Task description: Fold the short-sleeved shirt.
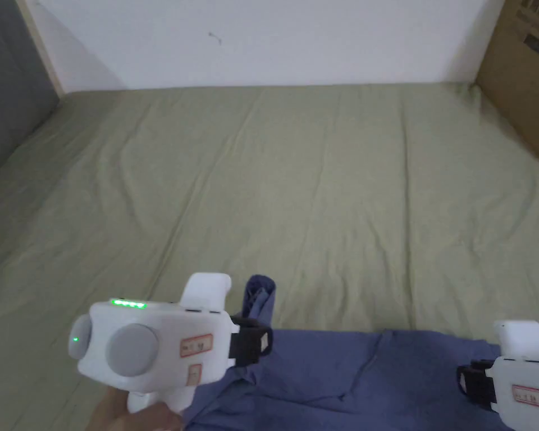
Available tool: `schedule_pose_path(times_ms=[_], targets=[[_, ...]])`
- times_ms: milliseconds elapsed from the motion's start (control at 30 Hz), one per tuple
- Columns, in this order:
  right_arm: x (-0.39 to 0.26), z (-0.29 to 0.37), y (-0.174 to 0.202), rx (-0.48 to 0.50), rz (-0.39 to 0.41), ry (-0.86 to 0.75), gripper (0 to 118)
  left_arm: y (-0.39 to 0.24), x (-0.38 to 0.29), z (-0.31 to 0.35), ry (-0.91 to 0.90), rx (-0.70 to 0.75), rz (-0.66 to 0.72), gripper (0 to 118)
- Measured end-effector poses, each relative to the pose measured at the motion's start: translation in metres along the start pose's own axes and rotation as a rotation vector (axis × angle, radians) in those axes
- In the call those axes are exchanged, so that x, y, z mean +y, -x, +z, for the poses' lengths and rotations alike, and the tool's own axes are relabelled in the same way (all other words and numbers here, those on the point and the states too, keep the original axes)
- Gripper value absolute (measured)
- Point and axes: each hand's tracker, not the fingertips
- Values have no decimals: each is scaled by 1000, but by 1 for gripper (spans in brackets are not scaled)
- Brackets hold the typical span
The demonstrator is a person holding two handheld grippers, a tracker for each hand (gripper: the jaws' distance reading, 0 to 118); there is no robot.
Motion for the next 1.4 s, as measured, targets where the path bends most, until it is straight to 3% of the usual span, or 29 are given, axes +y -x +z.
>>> schedule_pose_path(times_ms=[67,100,167,200,233,267,400,433,467,533,567,700,900,1100,1233,1333,1400], targets=[[-2,3,-11,-4,-17,-5,0,-16,-10,-34,48,-6,-41,10],[-4,4,-14,-4,-28,-6,0,-25,-15,-42,77,-8,-56,19],[-6,3,-22,-10,-46,-6,0,-34,-25,-63,130,-21,-40,55],[-7,4,-24,-14,-53,-6,0,-34,-28,-70,152,-56,-38,85],[-9,4,-26,-16,-58,-5,0,-23,-30,-74,164,-64,-5,99],[-10,3,-27,-16,-63,-3,0,-21,-30,-77,178,-48,34,102],[-14,2,-29,-15,-68,5,0,0,-19,-53,83,-104,168,99],[-14,0,-30,-15,-68,8,0,7,-15,-44,52,-113,224,94],[-14,-1,-29,-15,-68,9,0,16,-11,-34,11,-133,278,81],[-15,-2,-26,-21,-59,7,0,40,-9,-21,-58,-141,381,7],[-14,-4,-25,-23,-54,4,0,50,-9,-17,-81,-122,412,0],[-13,-4,-22,-1,-65,-19,0,48,-22,-16,-1,75,362,0],[-8,-5,-16,-2,-49,-24,0,33,-51,-65,113,-37,407,1],[-10,-4,-22,-3,-53,-20,0,-4,-50,-89,157,-98,365,1],[-12,-10,-24,-2,-77,4,0,-27,-52,-104,237,-231,321,1],[-14,-10,-20,-19,-57,15,0,-43,-59,-111,288,-193,216,1],[-14,-8,-21,-10,-54,7,0,-41,-57,-105,272,-193,227,1]])
